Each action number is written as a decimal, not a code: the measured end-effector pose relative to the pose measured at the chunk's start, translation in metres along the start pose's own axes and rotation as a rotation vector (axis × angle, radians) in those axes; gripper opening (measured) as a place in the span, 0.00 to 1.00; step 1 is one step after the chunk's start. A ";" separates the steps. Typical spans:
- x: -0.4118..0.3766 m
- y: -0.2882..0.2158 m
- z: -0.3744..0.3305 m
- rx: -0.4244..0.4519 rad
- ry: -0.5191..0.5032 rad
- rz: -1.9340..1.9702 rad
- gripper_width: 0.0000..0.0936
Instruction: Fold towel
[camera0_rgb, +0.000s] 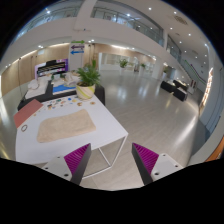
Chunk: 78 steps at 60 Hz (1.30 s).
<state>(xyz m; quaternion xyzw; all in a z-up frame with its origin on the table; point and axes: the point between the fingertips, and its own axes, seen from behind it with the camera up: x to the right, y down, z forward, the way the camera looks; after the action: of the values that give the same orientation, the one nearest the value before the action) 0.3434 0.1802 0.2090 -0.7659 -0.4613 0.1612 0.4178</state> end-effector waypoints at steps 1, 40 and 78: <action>-0.002 0.000 0.000 0.001 -0.008 -0.004 0.92; -0.279 0.034 -0.035 0.027 -0.456 -0.278 0.91; -0.450 0.025 0.165 0.031 -0.450 -0.327 0.91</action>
<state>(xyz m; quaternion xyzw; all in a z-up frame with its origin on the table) 0.0185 -0.1228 0.0283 -0.6199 -0.6572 0.2648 0.3372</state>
